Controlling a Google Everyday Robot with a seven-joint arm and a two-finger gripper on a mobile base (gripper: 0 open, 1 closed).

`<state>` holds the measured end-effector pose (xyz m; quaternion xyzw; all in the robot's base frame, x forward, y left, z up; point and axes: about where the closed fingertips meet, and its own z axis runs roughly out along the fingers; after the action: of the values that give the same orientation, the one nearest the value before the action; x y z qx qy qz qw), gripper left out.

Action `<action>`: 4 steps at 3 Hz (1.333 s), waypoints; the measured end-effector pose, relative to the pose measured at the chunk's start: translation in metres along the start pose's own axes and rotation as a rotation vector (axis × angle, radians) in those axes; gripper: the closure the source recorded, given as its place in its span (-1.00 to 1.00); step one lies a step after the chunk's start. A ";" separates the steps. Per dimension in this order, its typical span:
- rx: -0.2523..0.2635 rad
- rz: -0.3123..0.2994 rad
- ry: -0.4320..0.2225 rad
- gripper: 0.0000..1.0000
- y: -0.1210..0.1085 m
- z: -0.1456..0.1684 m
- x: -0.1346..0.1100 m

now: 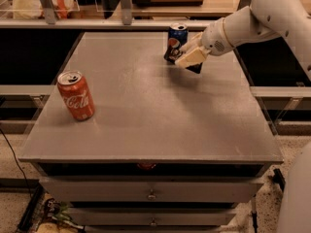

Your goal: Move rxbar chocolate near pepsi can

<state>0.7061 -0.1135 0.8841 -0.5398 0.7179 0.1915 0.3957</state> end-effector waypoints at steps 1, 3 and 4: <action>0.007 0.006 0.007 -0.74 -0.001 -0.005 0.004; 0.011 0.005 0.003 -1.00 -0.005 -0.019 0.013; 0.006 0.008 -0.008 -1.00 -0.006 -0.026 0.018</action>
Offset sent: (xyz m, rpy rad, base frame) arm -0.0047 -0.0239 0.0046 -0.0102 -0.0003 -0.0303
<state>0.7005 -0.1454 0.8870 -0.5351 0.7190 0.1928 0.3994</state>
